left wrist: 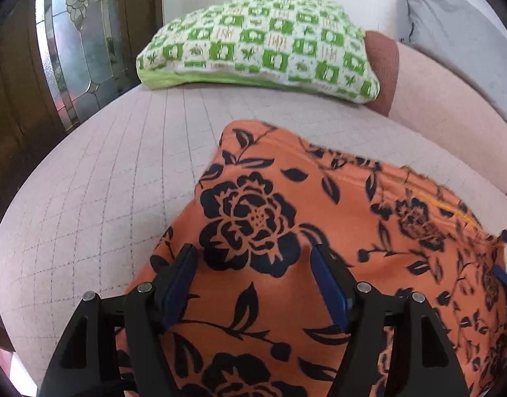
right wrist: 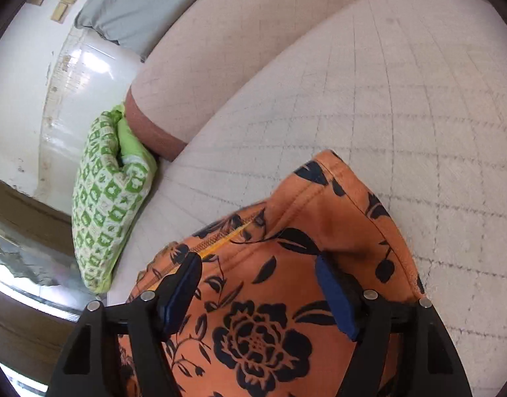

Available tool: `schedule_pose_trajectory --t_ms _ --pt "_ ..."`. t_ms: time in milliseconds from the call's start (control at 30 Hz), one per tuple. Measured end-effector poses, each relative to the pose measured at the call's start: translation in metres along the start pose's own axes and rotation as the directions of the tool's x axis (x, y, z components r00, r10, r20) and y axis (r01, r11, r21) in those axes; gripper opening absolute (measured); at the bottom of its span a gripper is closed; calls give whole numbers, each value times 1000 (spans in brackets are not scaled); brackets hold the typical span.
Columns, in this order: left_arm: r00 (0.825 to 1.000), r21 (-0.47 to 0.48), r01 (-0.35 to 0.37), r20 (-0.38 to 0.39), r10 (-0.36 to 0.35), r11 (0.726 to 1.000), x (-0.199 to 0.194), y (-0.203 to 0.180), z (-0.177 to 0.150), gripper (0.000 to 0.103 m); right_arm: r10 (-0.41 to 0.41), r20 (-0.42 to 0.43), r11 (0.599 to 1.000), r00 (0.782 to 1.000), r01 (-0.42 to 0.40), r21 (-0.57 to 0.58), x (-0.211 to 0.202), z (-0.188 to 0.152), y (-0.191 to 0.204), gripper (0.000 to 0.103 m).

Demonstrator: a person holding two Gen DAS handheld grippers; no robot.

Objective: Fold small clothes

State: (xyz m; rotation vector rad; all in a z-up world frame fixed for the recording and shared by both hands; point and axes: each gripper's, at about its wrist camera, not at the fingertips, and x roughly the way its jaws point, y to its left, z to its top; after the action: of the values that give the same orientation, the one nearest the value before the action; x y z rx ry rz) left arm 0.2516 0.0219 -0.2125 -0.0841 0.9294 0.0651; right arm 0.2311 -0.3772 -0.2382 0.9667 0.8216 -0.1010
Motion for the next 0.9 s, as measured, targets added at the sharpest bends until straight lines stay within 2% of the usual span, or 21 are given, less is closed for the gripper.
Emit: schedule_pose_trajectory --t_ms 100,233,367,467,500,567,633,700,767,833,900 --pt "999 69 -45 9 45 997 1 -13 -4 72 -7 0 1000 1000 7 -13 -19 -6 4 75" --pt "999 27 -13 40 12 1000 -13 -10 -8 72 13 -11 998 1000 -14 -66 -51 -27 9 75" --pt "994 49 -73 88 69 996 -29 -8 -18 72 27 -43 997 999 -29 -68 -74 -46 4 75" --pt "994 67 -70 88 64 995 -37 -6 -26 73 -5 -71 996 997 -1 -86 -84 -63 0 75" --pt "992 113 -88 97 78 990 -33 -8 -30 75 -11 -82 996 997 4 -90 -88 -70 -3 75" --pt "991 205 -133 29 130 970 -17 -15 -37 81 -34 -101 995 994 23 -101 -90 -82 -6 75" --pt "985 260 -168 72 154 951 -19 -22 -42 81 -66 -110 990 992 51 -134 -87 -90 -7 75" --pt "991 236 -134 57 124 962 -24 -14 -41 81 -112 -87 977 990 93 -194 -88 -97 0 75" --pt "995 161 -100 47 93 982 -35 2 -41 81 -129 -70 971 989 111 -210 -94 -101 4 75" --pt "996 99 -74 66 67 992 -49 17 -42 81 -101 -32 979 994 94 -182 -106 -107 3 75" --pt "992 52 -88 99 83 995 -62 34 -43 81 -93 -24 981 995 88 -175 -115 -113 2 75"
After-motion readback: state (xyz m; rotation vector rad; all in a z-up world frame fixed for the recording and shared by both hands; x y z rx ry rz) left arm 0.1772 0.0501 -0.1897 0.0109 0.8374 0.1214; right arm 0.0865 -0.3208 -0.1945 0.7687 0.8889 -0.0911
